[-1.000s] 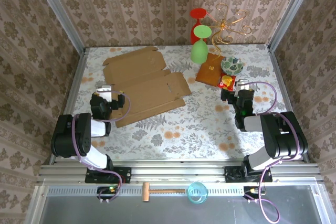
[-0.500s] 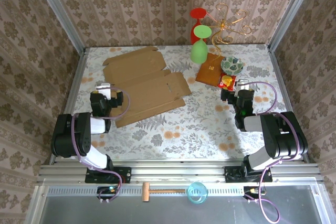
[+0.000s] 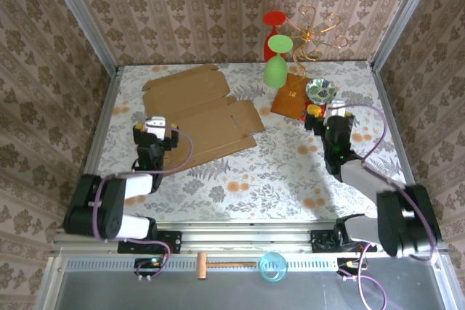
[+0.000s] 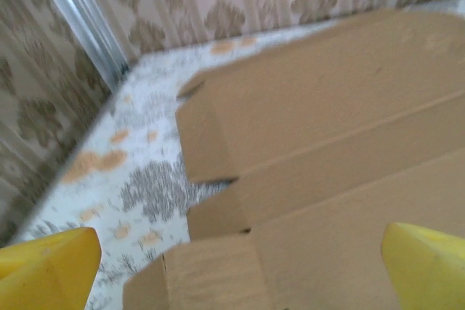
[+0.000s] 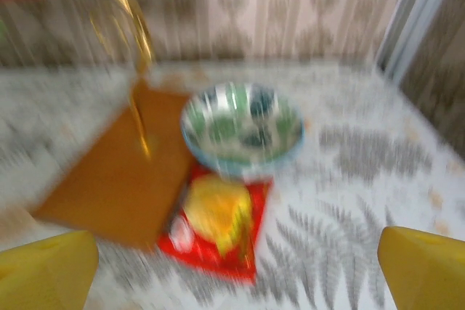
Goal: Fold the paper box
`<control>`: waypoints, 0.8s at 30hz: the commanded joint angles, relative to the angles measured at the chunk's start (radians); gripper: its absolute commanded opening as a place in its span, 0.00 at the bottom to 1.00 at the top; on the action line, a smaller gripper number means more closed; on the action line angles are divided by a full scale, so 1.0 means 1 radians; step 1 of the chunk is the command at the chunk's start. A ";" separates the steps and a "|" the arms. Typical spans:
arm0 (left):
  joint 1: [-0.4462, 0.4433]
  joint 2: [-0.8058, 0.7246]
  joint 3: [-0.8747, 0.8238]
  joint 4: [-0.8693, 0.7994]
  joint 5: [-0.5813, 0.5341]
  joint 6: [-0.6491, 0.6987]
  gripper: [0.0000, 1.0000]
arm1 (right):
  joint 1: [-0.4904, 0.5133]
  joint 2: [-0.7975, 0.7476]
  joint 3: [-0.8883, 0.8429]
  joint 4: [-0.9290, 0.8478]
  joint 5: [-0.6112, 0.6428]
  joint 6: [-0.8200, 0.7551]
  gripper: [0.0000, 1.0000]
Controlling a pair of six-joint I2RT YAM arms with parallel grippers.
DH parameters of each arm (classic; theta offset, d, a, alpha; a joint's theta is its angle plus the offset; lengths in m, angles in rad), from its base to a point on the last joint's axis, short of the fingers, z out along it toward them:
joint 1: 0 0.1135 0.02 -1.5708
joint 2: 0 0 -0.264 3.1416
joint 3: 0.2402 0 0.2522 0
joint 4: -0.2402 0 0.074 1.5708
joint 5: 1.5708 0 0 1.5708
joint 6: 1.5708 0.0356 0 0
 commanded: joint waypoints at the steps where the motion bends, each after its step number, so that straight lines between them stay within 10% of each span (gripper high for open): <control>1: -0.065 -0.182 0.207 -0.423 -0.306 -0.119 1.00 | 0.061 -0.152 0.226 -0.299 0.171 0.127 1.00; 3: -0.018 -0.228 0.408 -0.914 -0.128 -0.371 1.00 | 0.035 -0.165 0.416 -0.657 0.099 0.397 1.00; 5: 0.136 -0.208 0.445 -0.926 0.235 -0.582 1.00 | 0.022 -0.162 0.496 -0.882 0.065 0.661 1.00; 7: 0.264 -0.123 0.467 -0.917 0.482 -0.751 0.77 | -0.007 -0.166 0.485 -0.884 -0.123 0.673 0.91; 13: 0.311 0.102 0.699 -1.384 0.564 -0.718 0.32 | 0.046 -0.135 0.370 -0.922 -0.385 0.915 0.48; 24: 0.331 -0.029 0.495 -1.480 0.594 -1.034 0.50 | 0.122 0.002 0.228 -0.698 -0.572 1.109 0.51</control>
